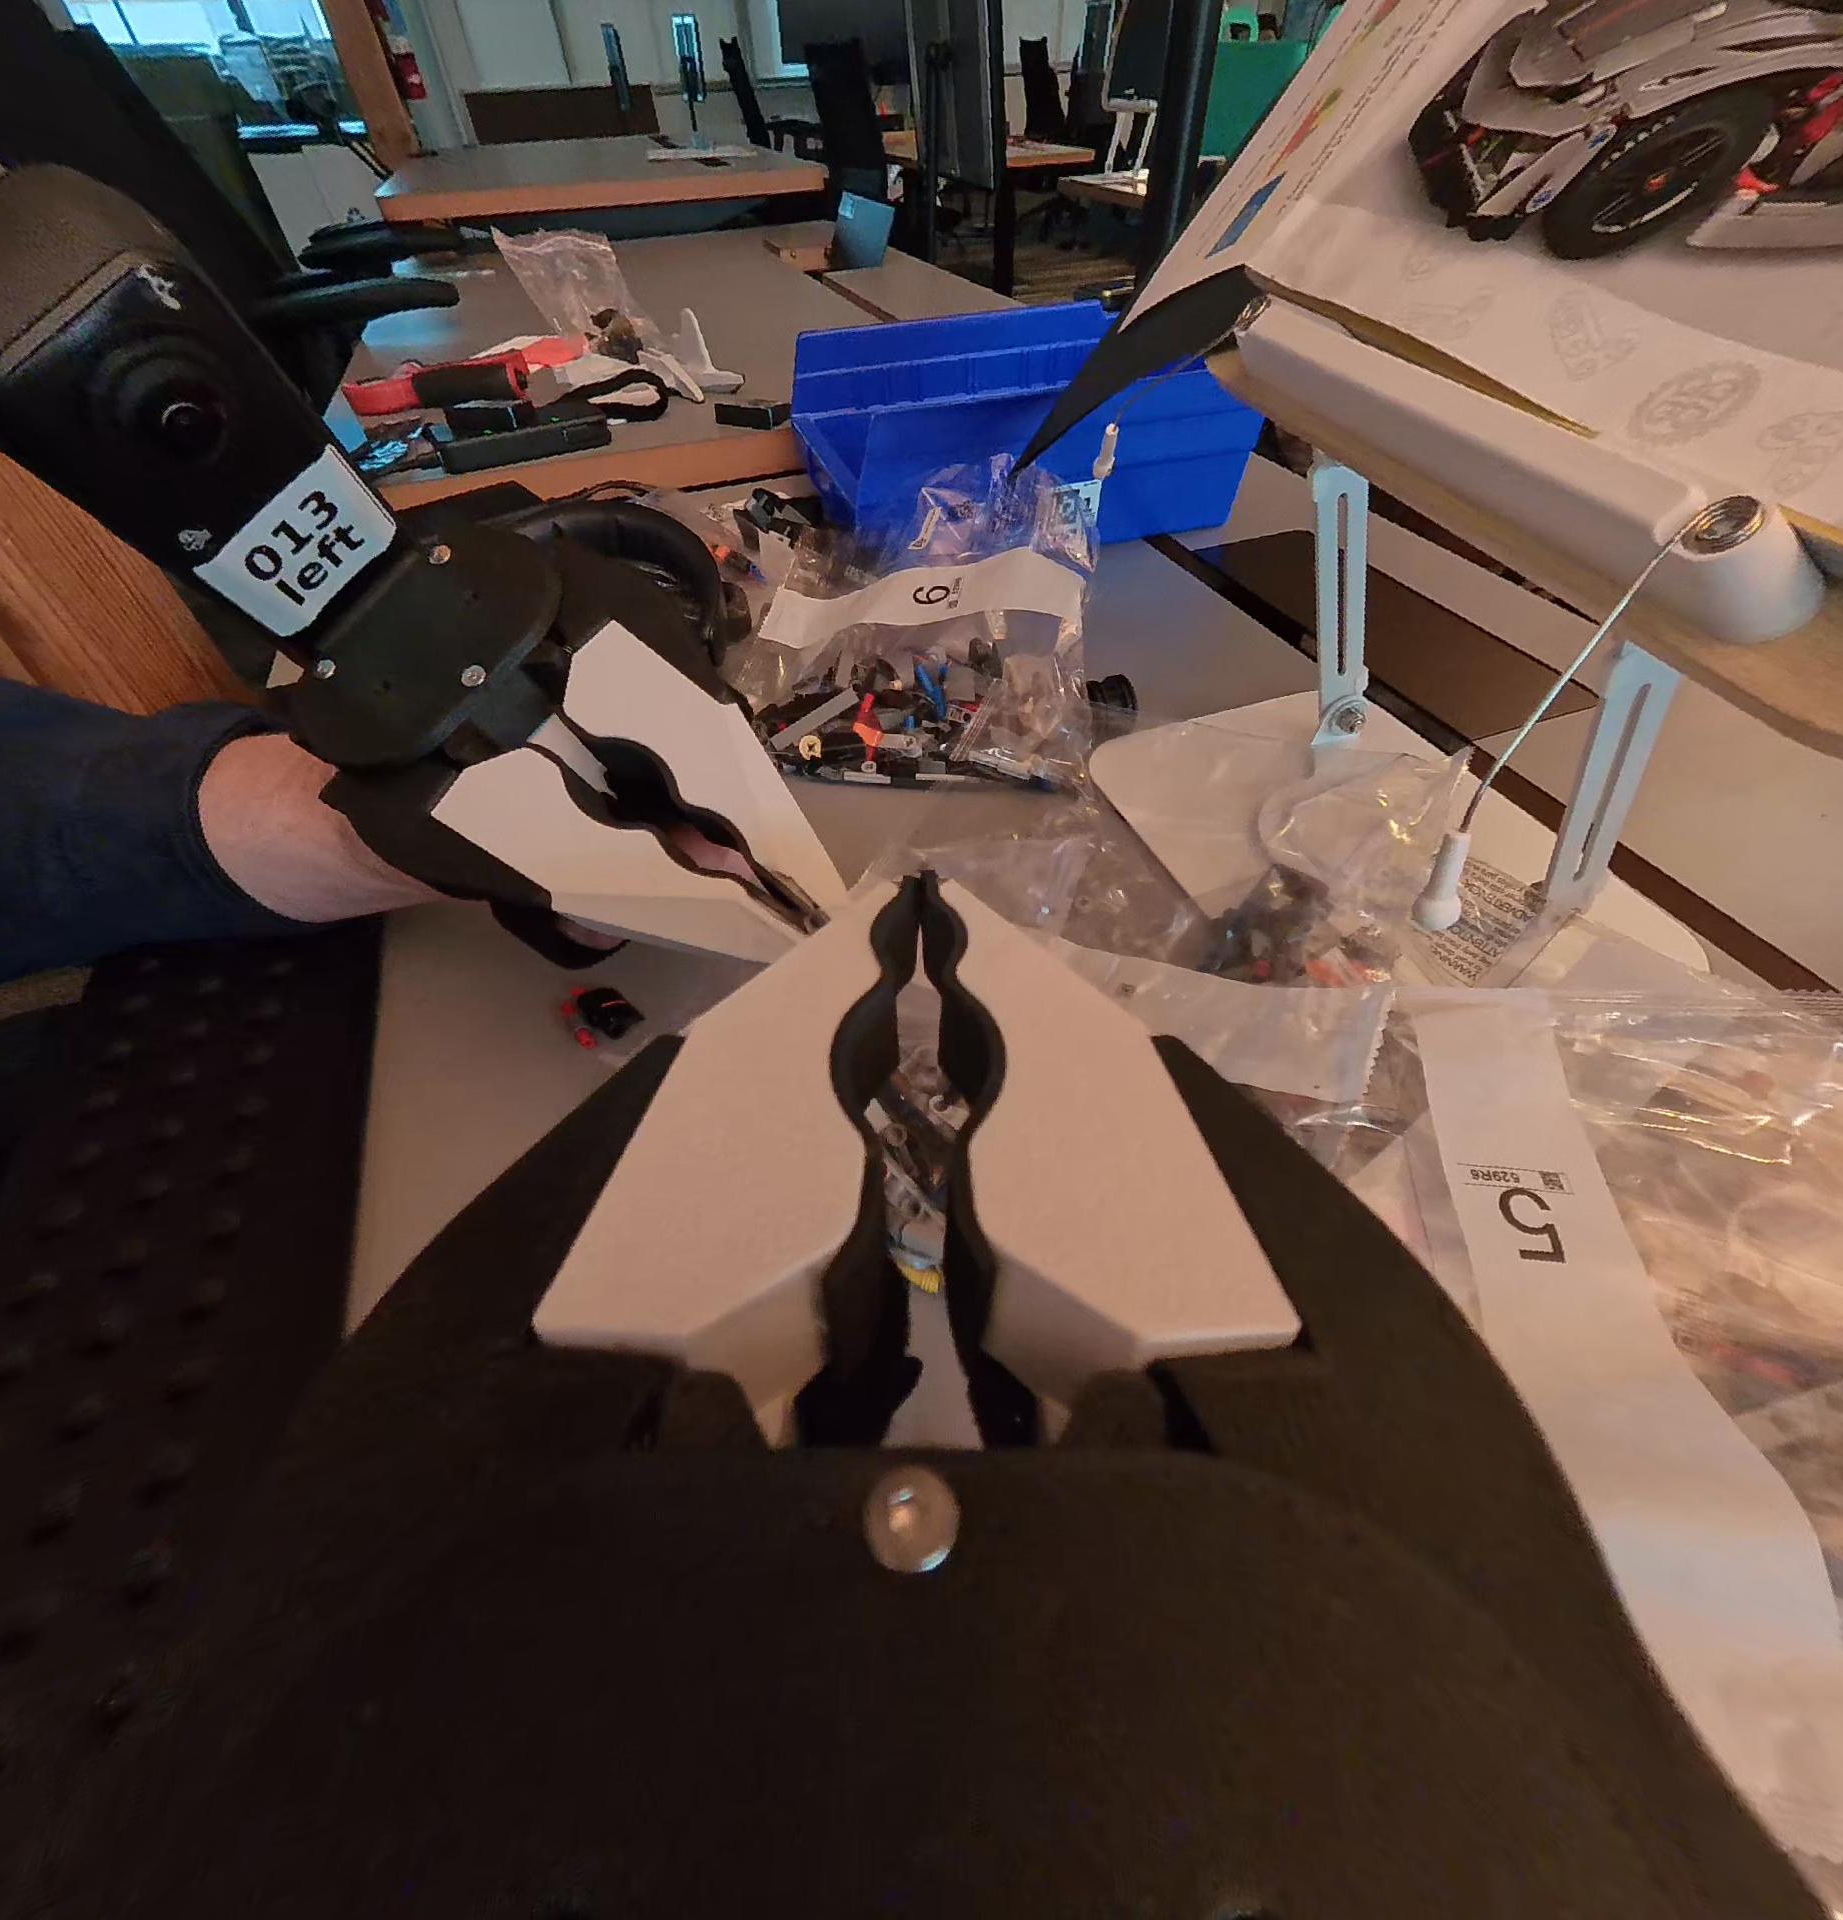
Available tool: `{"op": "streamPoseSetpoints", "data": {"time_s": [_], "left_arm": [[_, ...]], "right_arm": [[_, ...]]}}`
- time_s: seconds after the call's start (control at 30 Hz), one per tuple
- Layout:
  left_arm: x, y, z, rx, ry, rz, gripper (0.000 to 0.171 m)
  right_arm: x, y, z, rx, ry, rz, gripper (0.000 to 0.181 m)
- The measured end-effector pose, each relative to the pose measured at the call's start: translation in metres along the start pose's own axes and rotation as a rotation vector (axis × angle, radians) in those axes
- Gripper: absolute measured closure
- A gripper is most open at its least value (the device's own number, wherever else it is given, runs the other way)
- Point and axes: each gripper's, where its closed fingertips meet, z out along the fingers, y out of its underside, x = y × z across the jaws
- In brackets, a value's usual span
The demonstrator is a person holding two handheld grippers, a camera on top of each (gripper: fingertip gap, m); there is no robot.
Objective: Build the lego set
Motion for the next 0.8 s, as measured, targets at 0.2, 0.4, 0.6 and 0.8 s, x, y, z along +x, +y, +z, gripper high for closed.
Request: {"op": "streamPoseSetpoints", "data": {"time_s": [0.2, 0.4, 0.6, 0.8], "left_arm": [[-0.0017, 0.0002, -0.0003, -0.001, -0.006, -0.005, 0.171], [-0.0021, 0.0006, -0.0004, -0.003, -0.007, -0.007, 0.171], [0.0006, 0.0024, 0.001, -0.016, -0.004, 0.014, 0.171], [0.0022, 0.0034, 0.0019, -0.022, 0.0, 0.025, 0.171]], "right_arm": [[-0.0005, -0.0002, -0.0011, 0.003, -0.017, 0.018, 0.181], [0.0011, -0.0065, -0.0052, 0.047, -0.033, 0.057, 0.173], [0.0009, -0.0062, -0.0042, 0.046, -0.034, 0.069, 0.173], [0.0027, -0.0045, -0.0042, 0.034, -0.013, 0.056, 0.181]]}}
